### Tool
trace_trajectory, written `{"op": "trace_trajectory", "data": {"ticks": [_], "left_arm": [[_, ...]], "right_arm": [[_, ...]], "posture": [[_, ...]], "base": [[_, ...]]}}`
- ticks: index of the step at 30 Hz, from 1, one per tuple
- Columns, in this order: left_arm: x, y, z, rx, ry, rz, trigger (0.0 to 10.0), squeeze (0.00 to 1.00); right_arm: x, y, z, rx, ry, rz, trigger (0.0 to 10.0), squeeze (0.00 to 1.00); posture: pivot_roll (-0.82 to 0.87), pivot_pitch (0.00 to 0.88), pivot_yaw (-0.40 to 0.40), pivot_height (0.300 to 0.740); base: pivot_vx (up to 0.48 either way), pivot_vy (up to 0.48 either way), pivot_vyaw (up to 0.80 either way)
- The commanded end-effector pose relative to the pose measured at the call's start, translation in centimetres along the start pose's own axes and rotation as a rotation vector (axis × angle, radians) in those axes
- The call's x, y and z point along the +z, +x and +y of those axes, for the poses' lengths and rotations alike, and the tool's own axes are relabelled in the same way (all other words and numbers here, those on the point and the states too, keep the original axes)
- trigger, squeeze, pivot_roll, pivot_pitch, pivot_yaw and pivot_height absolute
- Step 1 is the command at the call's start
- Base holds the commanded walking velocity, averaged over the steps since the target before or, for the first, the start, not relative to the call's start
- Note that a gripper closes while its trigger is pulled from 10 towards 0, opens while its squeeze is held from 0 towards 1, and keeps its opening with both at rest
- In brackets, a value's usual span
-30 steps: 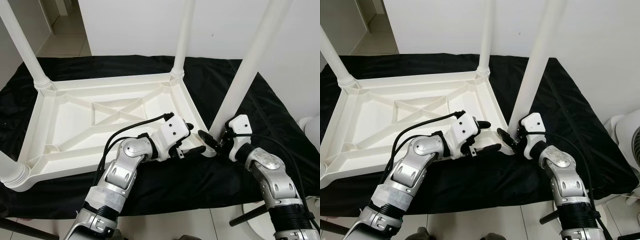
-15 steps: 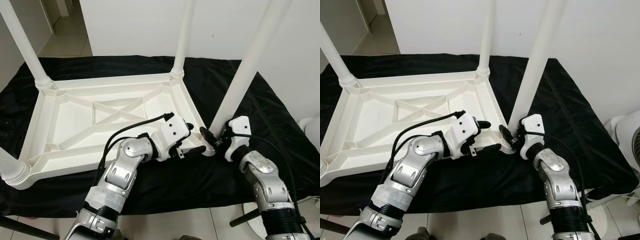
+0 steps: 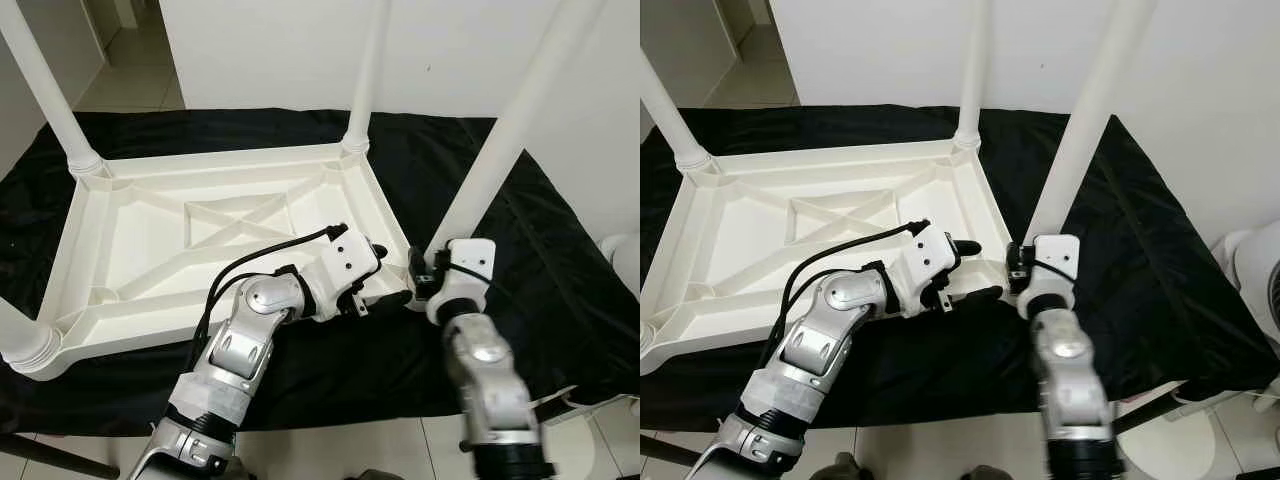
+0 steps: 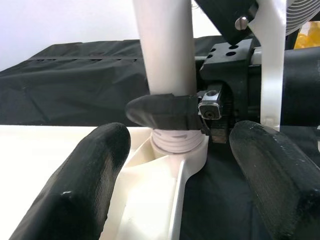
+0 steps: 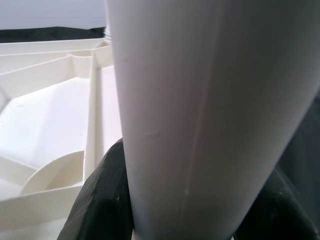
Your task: Building children table
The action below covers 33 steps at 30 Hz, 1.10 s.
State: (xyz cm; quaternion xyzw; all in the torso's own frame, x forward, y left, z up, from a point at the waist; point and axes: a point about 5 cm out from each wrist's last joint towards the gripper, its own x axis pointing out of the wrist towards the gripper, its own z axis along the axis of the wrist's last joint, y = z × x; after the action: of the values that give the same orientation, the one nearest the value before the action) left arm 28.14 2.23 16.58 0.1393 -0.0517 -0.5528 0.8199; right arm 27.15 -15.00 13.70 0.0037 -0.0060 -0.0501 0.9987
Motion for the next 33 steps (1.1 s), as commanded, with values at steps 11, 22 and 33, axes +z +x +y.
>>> {"op": "trace_trajectory", "data": {"ticks": [11,22,33], "left_arm": [[0.0,0.1,0.4,0.106,-0.007,0.010,10.0,0.00],[0.0,0.1,0.4,0.110,-0.007,0.010,10.0,0.00],[0.2,0.4,0.8,0.109,0.005,0.002,10.0,0.00]], "right_arm": [[0.7,-0.8,-0.3,-0.049,-0.012,0.001,10.0,1.00],[0.5,-1.5,-2.3,0.120,-0.086,-0.006,10.0,0.00],[-0.2,-0.2,-3.3,0.490,-0.211,0.008,10.0,0.00]], "posture": [[-0.04,0.000,-0.001,0.740],[-0.03,0.000,-0.008,0.740],[-0.04,0.000,0.009,0.740]], "base": [[0.000,0.000,0.00],[0.000,0.000,0.00],[0.000,0.000,0.00]]}}
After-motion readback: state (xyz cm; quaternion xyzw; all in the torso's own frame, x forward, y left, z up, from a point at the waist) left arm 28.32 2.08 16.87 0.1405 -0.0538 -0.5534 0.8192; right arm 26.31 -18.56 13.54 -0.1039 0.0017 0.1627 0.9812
